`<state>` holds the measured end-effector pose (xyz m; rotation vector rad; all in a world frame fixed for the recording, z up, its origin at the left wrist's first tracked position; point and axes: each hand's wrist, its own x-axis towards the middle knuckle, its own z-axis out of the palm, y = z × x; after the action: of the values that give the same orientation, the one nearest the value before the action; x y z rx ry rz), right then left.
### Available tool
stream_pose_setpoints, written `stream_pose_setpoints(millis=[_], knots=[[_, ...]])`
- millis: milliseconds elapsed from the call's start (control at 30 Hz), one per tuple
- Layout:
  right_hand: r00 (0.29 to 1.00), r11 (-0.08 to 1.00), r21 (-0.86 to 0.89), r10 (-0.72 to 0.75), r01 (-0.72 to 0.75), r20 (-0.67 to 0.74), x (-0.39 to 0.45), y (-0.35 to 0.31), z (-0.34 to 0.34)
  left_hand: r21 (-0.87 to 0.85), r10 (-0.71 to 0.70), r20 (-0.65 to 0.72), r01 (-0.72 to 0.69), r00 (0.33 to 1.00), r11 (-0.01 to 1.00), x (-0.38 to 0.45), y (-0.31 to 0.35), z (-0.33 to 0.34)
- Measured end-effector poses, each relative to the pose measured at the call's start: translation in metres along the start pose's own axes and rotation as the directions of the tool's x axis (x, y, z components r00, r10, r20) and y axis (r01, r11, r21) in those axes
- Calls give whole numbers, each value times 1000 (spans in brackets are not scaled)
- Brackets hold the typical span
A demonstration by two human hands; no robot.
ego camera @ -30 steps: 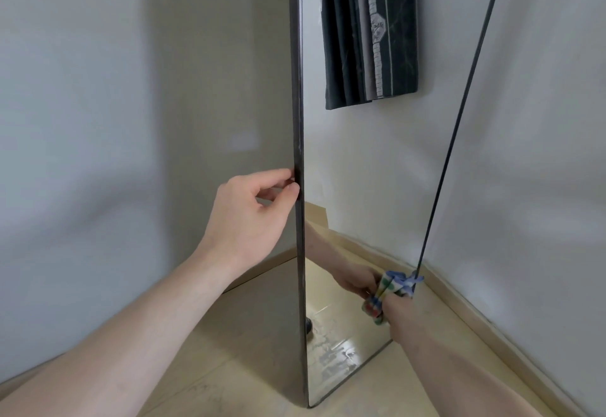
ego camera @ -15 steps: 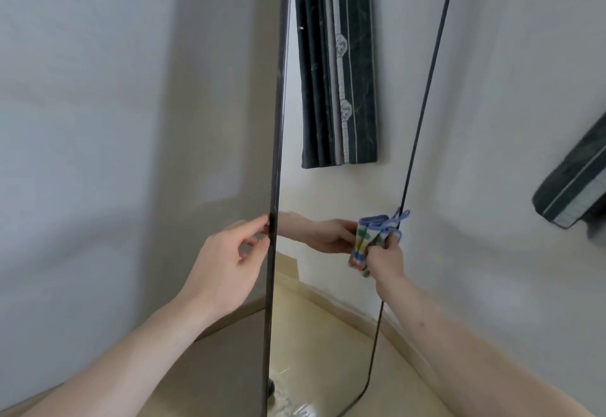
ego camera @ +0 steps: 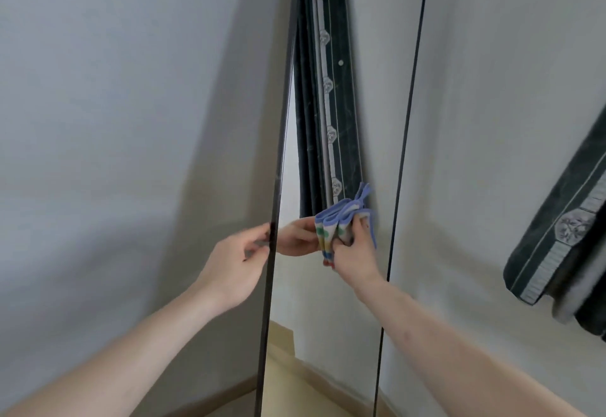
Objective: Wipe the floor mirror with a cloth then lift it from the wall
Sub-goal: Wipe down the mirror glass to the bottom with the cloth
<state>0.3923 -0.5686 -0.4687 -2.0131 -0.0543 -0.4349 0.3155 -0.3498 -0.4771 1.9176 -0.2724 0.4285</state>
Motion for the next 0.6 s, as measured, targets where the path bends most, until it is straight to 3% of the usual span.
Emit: stream_pose_setpoints(millis=[167,300,433,600], knots=[[977,976,-100,-183,194,110,-7,-51,3,35,90,-54,-88,994,995,51,58,-31],[897,882,-178,-409,436,167,1,-78,7,19,102,-97,-101,990,995,86,84,-48],[815,789,-207,-571,578,102,41,-99,4,-12,185,-147,-189,972,982,125,104,-59],[743,722,-220,-669,656,21,99,-126,-10,-71,310,-204,-330,929,941,176,141,-75]])
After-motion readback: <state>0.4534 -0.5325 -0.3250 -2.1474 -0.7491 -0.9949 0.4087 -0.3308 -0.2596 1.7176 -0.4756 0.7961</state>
